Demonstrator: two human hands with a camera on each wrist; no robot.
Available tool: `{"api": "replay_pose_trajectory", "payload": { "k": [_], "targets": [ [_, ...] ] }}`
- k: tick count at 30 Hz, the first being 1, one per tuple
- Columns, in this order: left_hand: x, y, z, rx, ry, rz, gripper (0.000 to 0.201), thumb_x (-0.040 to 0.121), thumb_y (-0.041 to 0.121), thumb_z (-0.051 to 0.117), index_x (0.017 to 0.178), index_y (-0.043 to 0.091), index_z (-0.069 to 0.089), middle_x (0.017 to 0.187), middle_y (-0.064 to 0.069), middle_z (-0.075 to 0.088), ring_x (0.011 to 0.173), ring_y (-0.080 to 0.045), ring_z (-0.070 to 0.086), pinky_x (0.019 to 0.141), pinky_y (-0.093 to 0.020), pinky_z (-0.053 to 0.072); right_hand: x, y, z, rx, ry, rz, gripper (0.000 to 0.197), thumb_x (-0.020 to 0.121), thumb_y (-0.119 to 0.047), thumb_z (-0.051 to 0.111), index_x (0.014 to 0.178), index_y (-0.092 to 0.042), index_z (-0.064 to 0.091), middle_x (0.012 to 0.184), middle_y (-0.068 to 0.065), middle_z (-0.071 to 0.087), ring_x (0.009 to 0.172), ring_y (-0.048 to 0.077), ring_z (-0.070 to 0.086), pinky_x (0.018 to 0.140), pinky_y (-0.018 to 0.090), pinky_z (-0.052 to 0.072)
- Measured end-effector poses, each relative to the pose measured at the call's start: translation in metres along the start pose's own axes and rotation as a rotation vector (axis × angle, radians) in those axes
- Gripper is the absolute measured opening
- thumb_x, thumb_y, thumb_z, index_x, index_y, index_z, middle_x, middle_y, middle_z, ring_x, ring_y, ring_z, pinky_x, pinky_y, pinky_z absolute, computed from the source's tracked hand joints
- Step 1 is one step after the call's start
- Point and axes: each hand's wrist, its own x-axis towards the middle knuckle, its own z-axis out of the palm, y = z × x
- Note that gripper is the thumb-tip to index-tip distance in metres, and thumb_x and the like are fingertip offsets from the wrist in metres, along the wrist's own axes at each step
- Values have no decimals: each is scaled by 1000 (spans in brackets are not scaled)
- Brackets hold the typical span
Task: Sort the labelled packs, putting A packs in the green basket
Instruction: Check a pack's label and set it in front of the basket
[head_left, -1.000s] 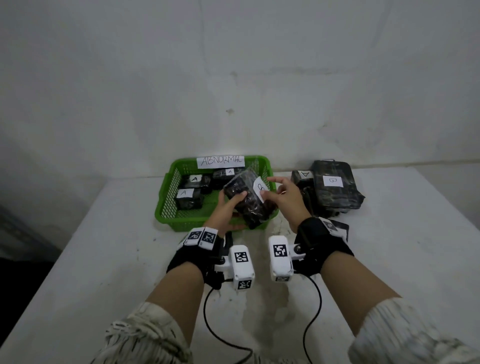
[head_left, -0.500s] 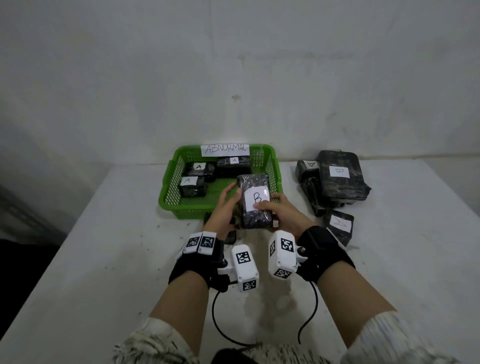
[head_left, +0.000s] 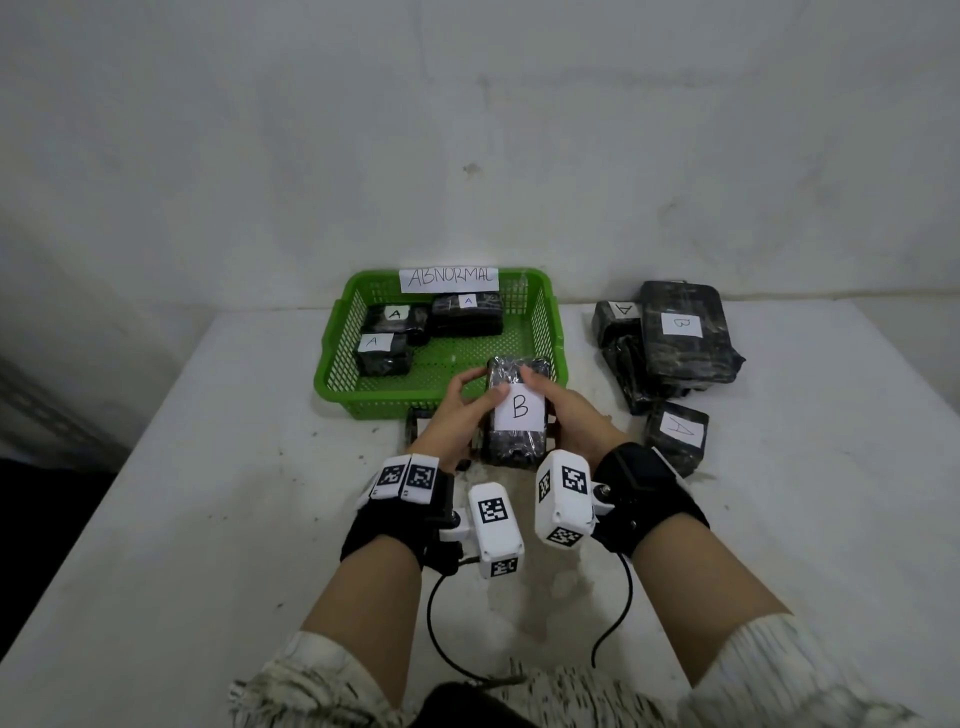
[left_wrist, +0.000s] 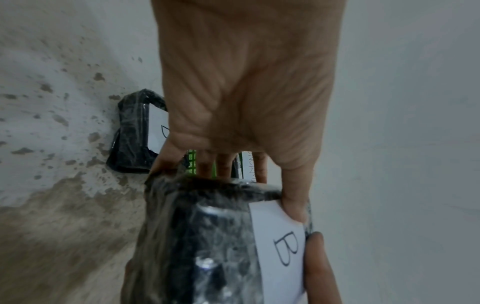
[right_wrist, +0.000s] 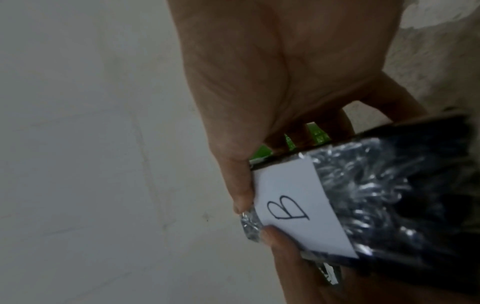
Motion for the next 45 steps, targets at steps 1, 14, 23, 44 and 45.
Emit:
{"api": "replay_pose_trajectory", "payload": {
  "k": [1, 14, 23, 44, 45],
  "targets": [
    [0, 0, 0, 11, 1, 4, 47, 91, 24, 58, 133, 25, 37, 100, -6, 67, 81, -18, 65, 50, -26, 55, 1, 1, -1, 1, -8, 4, 34, 89, -42, 61, 100, -11, 68, 90, 12, 70, 83, 27, 66, 76, 38, 55],
    [8, 18, 6, -7, -54, 85, 54, 92, 12, 55, 140, 26, 35, 125, -13, 57, 91, -23, 64, 74, -40, 55, 8, -15, -11, -89, -90, -77, 31, 90, -20, 62, 120, -24, 55, 93, -2, 72, 79, 16, 69, 66, 32, 57],
    [12, 16, 3, 17, -78, 87, 56, 92, 6, 52, 141, 26, 35, 131, -11, 55, 91, -15, 64, 67, -32, 57, 15, -14, -14, -22, -78, -94, 42, 89, -7, 60, 127, -22, 51, 102, 4, 68, 87, 20, 65, 74, 37, 55],
    [8, 9, -1, -65, -49, 88, 63, 90, -1, 51, 143, 25, 31, 140, -13, 47, 109, -26, 56, 91, -45, 47, 23, -5, -16, 49, -132, -116, 75, 85, 7, 57, 148, -24, 29, 104, 6, 69, 88, 24, 67, 75, 35, 57],
    [8, 9, -1, -68, -58, 91, 63, 90, -2, 51, 143, 26, 31, 141, -12, 47, 108, -25, 56, 91, -44, 47, 23, -5, -16, 35, -125, -114, 72, 85, 1, 61, 144, -28, 31, 106, 5, 69, 90, 24, 67, 77, 37, 56]
  ]
}}
